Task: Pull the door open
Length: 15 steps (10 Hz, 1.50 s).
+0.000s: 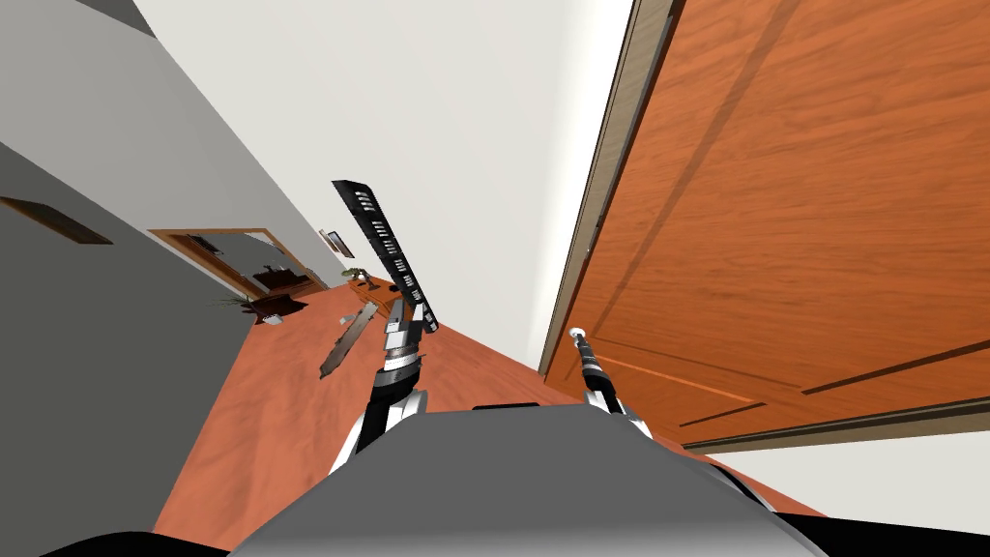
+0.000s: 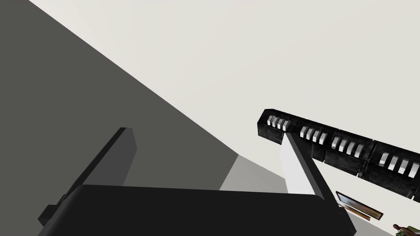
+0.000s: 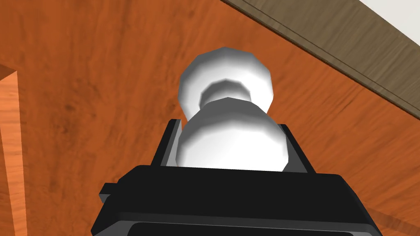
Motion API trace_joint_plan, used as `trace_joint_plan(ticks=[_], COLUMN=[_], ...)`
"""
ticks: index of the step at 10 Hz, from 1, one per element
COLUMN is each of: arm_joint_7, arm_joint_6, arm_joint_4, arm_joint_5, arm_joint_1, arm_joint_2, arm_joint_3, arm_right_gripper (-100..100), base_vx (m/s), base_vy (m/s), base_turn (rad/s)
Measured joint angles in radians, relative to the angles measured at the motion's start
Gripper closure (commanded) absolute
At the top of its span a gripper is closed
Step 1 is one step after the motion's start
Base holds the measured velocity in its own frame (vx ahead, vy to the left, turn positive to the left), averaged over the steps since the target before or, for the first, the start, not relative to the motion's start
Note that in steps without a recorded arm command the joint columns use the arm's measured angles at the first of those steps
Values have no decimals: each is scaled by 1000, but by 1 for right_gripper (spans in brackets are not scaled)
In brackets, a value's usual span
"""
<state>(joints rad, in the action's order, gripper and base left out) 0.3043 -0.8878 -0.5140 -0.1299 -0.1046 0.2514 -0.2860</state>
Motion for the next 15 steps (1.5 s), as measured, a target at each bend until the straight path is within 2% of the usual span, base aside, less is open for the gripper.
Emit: trace_joint_plan(ticks=[15], arm_joint_7=[-351], arm_joint_6=[6], arm_joint_4=[2], arm_joint_5=[-56], arm_joint_1=[4], arm_joint_2=[6], arm_joint_3=[-8], arm_right_gripper=[100], base_vx=[-30], base_vy=[-9], base_turn=[48])
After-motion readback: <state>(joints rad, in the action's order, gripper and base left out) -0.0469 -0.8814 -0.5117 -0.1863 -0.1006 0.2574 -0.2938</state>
